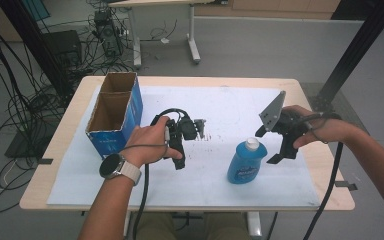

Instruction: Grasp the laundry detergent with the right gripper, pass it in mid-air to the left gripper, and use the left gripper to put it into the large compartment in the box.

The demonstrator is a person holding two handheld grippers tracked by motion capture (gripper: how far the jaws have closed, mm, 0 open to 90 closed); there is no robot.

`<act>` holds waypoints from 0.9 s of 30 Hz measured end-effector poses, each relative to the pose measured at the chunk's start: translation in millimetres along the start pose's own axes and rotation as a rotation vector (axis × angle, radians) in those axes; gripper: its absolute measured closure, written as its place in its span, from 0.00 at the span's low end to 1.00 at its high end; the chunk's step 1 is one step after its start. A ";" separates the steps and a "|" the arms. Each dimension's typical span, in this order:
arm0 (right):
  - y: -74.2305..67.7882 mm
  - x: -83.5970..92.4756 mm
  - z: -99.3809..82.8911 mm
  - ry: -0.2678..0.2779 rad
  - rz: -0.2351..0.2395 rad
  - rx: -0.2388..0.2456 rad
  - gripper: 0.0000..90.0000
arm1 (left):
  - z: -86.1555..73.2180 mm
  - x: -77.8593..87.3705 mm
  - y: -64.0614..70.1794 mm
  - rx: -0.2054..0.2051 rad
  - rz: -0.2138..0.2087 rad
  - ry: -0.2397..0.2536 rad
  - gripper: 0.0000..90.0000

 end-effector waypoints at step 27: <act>4.9 -12.7 -7.0 0.051 0.012 0.027 0.08 | 1.4 -3.2 1.0 0.011 0.000 0.002 0.13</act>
Point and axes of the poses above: each handheld gripper's, and its own axes: x roughly backward along the jaws, z roughly out of its top, y roughly to its right, the point moved 1 cm from there along -x, roughly forward along the jaws, and after that the axes turned 12 degrees about z, right-handed, at the moved point
